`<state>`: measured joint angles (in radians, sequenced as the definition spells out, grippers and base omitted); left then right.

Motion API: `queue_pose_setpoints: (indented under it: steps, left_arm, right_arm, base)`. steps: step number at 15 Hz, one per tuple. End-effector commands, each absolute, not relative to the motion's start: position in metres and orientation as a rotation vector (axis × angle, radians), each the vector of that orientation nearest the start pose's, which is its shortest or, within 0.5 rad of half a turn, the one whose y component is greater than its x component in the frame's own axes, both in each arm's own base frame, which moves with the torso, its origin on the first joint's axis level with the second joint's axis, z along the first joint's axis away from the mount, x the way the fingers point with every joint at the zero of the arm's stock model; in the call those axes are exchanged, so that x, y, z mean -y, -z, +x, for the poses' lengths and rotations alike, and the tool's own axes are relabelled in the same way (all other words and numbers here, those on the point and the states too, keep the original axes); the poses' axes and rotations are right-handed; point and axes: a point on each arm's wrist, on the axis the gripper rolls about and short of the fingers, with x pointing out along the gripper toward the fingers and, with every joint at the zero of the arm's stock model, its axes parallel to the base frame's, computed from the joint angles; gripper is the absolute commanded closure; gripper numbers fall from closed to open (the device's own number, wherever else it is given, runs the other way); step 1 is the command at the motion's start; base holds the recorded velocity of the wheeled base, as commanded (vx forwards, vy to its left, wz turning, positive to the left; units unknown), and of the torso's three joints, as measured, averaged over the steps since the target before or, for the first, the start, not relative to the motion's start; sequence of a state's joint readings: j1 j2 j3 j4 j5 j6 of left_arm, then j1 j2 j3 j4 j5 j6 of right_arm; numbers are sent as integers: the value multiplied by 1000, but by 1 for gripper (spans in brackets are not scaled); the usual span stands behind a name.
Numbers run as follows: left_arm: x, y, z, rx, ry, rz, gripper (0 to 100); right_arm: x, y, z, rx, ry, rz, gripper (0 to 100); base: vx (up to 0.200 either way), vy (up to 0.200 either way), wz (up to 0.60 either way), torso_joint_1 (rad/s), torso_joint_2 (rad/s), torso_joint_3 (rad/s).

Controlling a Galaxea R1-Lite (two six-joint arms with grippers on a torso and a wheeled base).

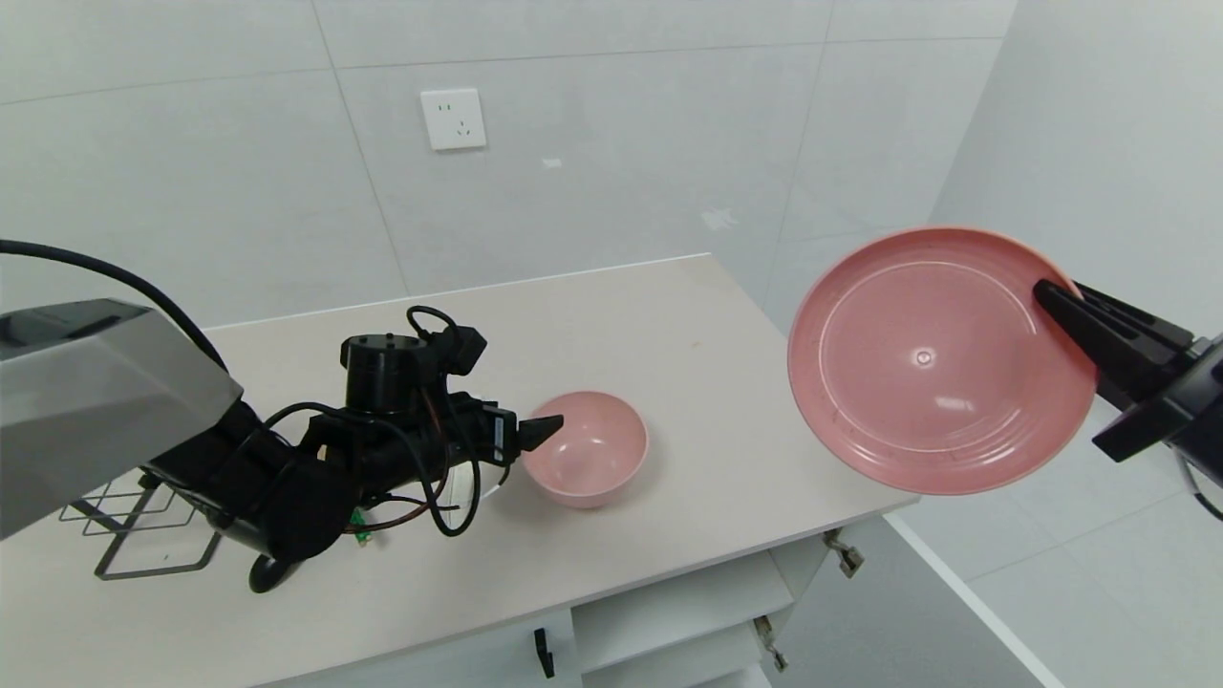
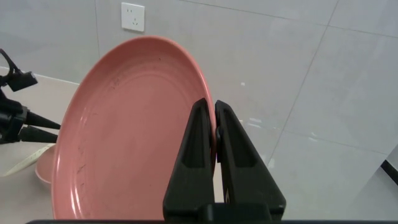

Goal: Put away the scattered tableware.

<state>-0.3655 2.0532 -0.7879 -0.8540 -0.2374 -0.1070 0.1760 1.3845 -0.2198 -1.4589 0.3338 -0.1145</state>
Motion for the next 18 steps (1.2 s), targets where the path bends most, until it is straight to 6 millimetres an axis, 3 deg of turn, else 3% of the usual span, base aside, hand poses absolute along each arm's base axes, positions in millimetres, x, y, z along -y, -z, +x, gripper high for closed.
queue_pose_setpoints:
  steps: [1, 6, 14, 18]
  left_arm:
    - [137, -69, 337, -468, 566, -71, 0]
    - [140, -40, 337, -504, 560, -62, 0]
    - [142, -38, 350, -486, 555, -69, 0]
    - [149, -27, 354, -502, 567, -65, 0]
  right_arm:
    - [-39, -191, 178, 310, -491, -134, 100]
    - [-43, -189, 179, 303, -513, -130, 100]
    - [-45, -185, 177, 287, -525, -128, 100]
    - [-47, -185, 177, 289, -532, -127, 100]
  base:
    - [0, 0, 0, 0, 0, 0]
    - [0, 0, 0, 0, 0, 0]
    - [0, 0, 0, 0, 0, 0]
    - [0, 0, 0, 0, 0, 0]
